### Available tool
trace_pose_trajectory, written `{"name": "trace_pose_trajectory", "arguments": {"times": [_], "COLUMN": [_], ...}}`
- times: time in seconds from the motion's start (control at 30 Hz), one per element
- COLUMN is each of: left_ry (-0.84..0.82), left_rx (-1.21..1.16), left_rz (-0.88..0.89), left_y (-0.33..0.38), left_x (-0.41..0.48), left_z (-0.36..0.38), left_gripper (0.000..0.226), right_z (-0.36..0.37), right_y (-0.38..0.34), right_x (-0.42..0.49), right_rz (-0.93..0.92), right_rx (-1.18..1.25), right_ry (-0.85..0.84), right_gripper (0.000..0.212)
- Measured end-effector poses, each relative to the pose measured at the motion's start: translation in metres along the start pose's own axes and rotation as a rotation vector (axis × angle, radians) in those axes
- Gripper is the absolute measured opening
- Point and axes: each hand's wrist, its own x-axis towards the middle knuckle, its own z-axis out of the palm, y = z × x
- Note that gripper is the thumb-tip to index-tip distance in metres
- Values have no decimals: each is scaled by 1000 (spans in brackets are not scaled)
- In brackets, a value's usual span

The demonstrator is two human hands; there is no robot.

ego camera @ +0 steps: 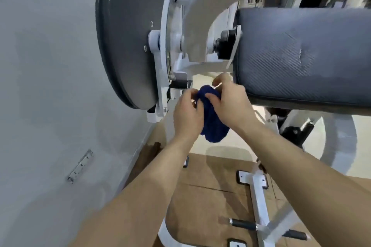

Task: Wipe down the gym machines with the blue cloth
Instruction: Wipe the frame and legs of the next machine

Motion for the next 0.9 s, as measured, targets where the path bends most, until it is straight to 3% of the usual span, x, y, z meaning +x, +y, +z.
{"name": "trace_pose_trajectory", "arguments": {"times": [0.2, 0.4, 0.5, 0.63, 0.77, 0.9], "left_ry": [246, 57, 130, 202, 169, 115], "left_rx": [-493, -564, -622, -746, -835, -913], "left_rz": [-18, -59, -72, -63, -44, -129], "left_y": [-32, -53, -37, -15, -15, -10], "left_x": [16, 16, 30, 49, 56, 63], "left_z": [25, 30, 24, 22, 21, 17], "left_gripper": [10, 18, 24, 16, 18, 18], "right_z": [38, 49, 49, 57, 61, 56], "right_y": [2, -1, -2, -4, -8, -12], "right_x": [20, 32, 38, 38, 41, 48], "right_rz": [-51, 13, 30, -2, -15, 69], "right_rx": [220, 346, 250, 167, 143, 252], "right_ry": [347, 542, 553, 563, 530, 495], "right_gripper": [9, 11, 10, 12, 27, 21]}}
